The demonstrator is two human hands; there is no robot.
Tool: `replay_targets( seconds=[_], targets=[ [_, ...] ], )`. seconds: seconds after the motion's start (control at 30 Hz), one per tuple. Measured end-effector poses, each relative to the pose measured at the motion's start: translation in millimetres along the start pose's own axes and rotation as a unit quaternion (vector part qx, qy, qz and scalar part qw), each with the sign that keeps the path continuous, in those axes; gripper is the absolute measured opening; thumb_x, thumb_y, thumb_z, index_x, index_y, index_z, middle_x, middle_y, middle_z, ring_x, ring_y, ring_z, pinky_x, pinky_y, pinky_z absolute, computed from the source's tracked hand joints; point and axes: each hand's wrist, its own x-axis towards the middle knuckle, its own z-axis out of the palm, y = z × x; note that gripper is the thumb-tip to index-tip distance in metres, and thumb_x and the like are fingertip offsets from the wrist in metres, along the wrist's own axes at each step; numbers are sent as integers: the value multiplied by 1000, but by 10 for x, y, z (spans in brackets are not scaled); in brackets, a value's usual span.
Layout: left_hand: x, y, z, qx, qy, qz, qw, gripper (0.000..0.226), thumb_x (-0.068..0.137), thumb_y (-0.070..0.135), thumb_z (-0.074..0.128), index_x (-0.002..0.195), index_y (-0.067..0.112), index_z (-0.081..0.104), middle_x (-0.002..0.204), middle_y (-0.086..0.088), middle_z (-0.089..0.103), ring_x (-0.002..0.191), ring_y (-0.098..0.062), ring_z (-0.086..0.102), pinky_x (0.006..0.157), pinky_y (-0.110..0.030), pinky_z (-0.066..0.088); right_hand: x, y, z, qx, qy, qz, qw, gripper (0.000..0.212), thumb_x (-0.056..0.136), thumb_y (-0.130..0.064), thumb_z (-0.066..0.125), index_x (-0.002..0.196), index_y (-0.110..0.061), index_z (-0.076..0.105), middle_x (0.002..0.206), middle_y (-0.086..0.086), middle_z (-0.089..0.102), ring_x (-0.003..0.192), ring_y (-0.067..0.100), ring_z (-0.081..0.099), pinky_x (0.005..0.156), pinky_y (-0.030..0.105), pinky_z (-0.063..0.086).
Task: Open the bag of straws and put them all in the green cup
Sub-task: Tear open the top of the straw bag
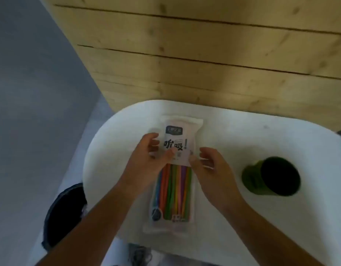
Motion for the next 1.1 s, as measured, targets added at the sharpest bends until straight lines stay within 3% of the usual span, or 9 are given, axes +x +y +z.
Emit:
replay_targets(
  seconds=[0.07, 0.17, 0.33, 0.47, 0.57, 0.67, 0.8, 0.97, 1.1],
  targets=[
    [84, -109, 80, 0, -7, 36, 999, 44, 83, 39, 78, 119, 35, 55, 111, 8, 66, 99, -6, 67, 78, -22, 57, 71, 137, 83, 53, -21, -14, 998, 13, 95, -33, 62, 102, -37, 52, 95, -23, 58, 79, -15, 63, 53, 3, 45],
    [166, -230, 117, 6, 6, 76, 997, 40, 81, 40, 80, 114, 33, 57, 101, 10, 69, 88, 1, 69, 70, -15, 56, 224, 361, 168, 68, -21, -61, 996, 23, 93, -31, 64, 97, -43, 45, 96, -22, 57, 77, -26, 57, 56, 2, 45],
    [217, -295, 187, -11, 24, 110, 994, 47, 79, 42, 81, 114, 25, 56, 105, 1, 67, 94, -14, 71, 66, -19, 57, 376, 549, 211, 113, 6, -85, 990, 68, 90, -38, 68, 145, -29, 30, 109, -13, 56, 88, -1, 63, 57, 6, 50],
    [94, -208, 184, -67, 13, 108, 992, 48, 78, 41, 81, 113, 23, 54, 109, -3, 68, 93, -19, 72, 60, -19, 52, 251, 447, 122, 121, 29, -105, 987, 82, 89, -42, 68, 153, -28, 19, 98, -14, 56, 82, 4, 62, 51, 10, 50],
    [-142, -16, 122, -93, -30, 128, 987, 44, 79, 38, 81, 114, 24, 58, 105, -3, 75, 84, -15, 75, 61, -23, 53, 59, 279, -89, 114, 56, -142, 982, 82, 81, -55, 69, 148, -32, 27, 102, -5, 68, 91, 14, 71, 77, 34, 60],
    [-533, 175, 84, -128, -68, 159, 977, 31, 85, 26, 79, 111, 17, 65, 96, -3, 78, 76, -13, 75, 59, -22, 53, -244, 84, -374, 148, 101, -188, 966, 74, 75, -57, 71, 136, -29, 40, 100, -2, 71, 93, 20, 73, 86, 48, 59],
    [-992, 253, 116, -108, -82, 203, 970, 25, 86, 18, 77, 109, 15, 67, 98, -7, 79, 84, -20, 76, 67, -25, 57, -706, -123, -752, 155, 94, -233, 955, 29, 92, -33, 66, 112, -13, 67, 97, 7, 75, 85, 24, 74, 74, 36, 63],
    [-1364, 396, 188, -18, 72, 262, 962, 40, 75, 36, 87, 106, 26, 63, 112, 3, 64, 102, -13, 62, 82, -28, 51, -1184, -119, -957, 141, 138, -301, 933, 15, 92, -20, 66, 85, -10, 75, 82, 7, 77, 81, 26, 74, 74, 38, 63],
    [-1634, 467, 303, 0, 114, 282, 953, 28, 78, 29, 84, 87, 19, 59, 86, 2, 60, 71, -7, 56, 61, -25, 42, -1410, 110, -846, 132, 224, -361, 895, 14, 91, -20, 65, 79, -20, 72, 76, -11, 72, 75, 6, 66, 69, 22, 52]
  ],
)
